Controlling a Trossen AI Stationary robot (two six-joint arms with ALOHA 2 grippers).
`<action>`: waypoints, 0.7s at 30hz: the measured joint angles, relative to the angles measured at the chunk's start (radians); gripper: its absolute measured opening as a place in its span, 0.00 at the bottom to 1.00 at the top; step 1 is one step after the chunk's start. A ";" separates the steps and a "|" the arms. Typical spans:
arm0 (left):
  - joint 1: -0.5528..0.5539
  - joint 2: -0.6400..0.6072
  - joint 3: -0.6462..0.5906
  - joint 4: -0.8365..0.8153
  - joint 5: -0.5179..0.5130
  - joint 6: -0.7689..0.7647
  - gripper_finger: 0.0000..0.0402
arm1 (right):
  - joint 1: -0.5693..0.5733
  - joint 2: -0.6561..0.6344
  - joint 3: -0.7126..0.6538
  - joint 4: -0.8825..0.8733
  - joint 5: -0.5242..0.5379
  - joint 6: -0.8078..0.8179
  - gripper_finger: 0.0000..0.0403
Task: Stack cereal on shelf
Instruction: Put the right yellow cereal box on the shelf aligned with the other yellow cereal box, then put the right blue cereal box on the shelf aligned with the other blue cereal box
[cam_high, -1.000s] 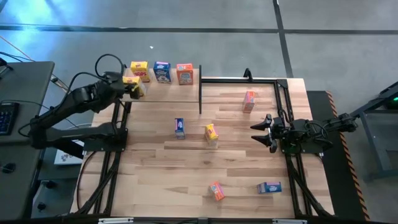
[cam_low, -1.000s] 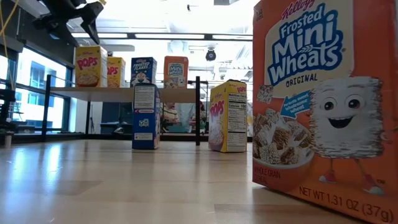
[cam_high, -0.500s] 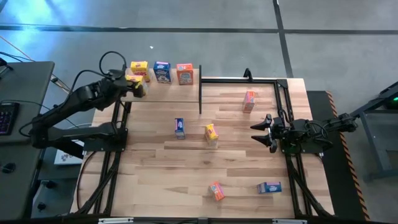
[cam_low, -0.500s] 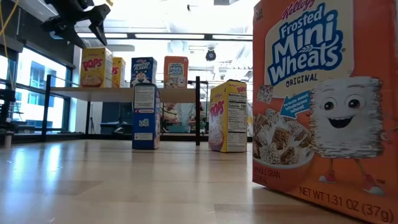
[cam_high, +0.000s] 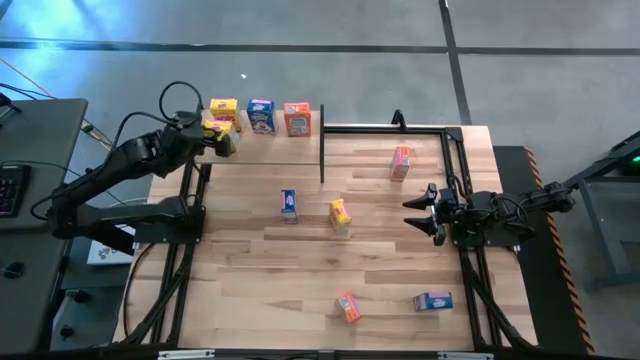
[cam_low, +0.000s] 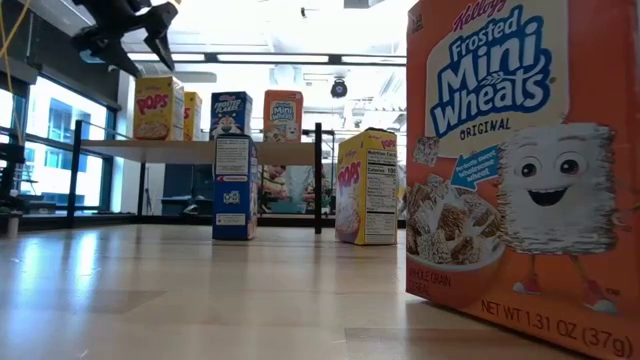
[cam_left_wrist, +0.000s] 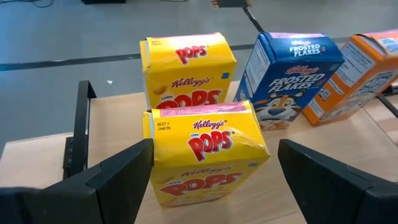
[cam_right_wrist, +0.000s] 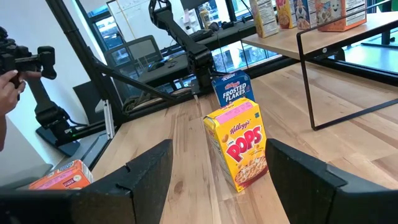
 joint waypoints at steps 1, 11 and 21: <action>0.000 -0.005 0.000 0.000 0.000 0.000 0.84 | 0.000 0.000 0.000 0.000 0.000 0.000 0.62; -0.002 -0.066 -0.001 0.000 0.009 0.037 0.84 | 0.000 0.000 0.000 0.000 0.000 0.000 0.62; -0.003 -0.144 -0.001 0.001 0.256 0.140 0.84 | 0.000 0.000 0.000 0.000 0.000 0.000 0.62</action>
